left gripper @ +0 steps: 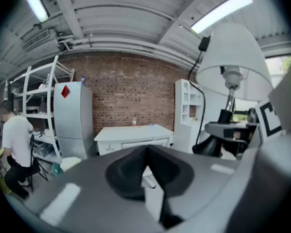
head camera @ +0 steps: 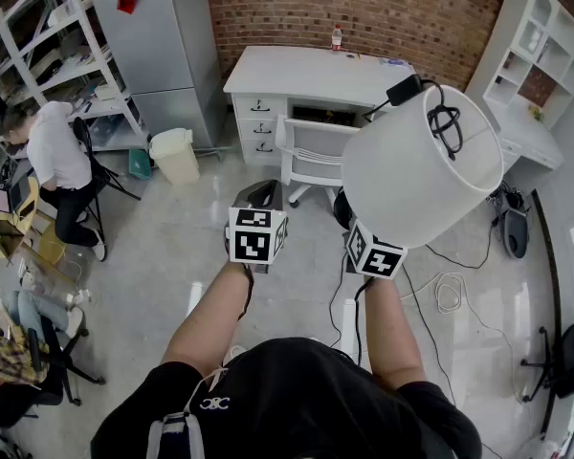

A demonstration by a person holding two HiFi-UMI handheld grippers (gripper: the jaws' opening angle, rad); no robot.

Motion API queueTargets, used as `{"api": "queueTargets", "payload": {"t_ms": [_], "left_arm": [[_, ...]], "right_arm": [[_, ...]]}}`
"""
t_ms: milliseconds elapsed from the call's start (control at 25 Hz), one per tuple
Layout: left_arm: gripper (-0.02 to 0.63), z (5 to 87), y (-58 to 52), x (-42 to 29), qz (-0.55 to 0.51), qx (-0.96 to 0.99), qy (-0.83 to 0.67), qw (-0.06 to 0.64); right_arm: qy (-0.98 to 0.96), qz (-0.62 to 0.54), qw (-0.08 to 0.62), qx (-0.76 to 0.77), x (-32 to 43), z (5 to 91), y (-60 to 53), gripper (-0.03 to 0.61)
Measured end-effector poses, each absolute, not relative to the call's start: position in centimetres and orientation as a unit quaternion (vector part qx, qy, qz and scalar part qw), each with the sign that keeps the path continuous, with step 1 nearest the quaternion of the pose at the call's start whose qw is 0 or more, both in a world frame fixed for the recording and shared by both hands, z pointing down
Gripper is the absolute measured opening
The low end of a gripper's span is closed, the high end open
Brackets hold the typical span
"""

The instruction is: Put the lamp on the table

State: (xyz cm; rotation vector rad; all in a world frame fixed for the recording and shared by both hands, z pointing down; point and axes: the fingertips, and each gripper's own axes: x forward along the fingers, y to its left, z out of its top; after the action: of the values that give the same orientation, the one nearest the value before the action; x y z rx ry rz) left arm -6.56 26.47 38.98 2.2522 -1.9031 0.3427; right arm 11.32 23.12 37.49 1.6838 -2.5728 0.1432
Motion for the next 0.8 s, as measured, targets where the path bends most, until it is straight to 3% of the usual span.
{"api": "queueTargets", "payload": {"t_ms": [800], "left_arm": [[0.002,41.0,25.7,2.4,0.114,0.757,-0.634,0.104]], "right_arm": [[-0.836,0.031,0.065,0.544,19.0,39.0,22.3,0.132]]}}
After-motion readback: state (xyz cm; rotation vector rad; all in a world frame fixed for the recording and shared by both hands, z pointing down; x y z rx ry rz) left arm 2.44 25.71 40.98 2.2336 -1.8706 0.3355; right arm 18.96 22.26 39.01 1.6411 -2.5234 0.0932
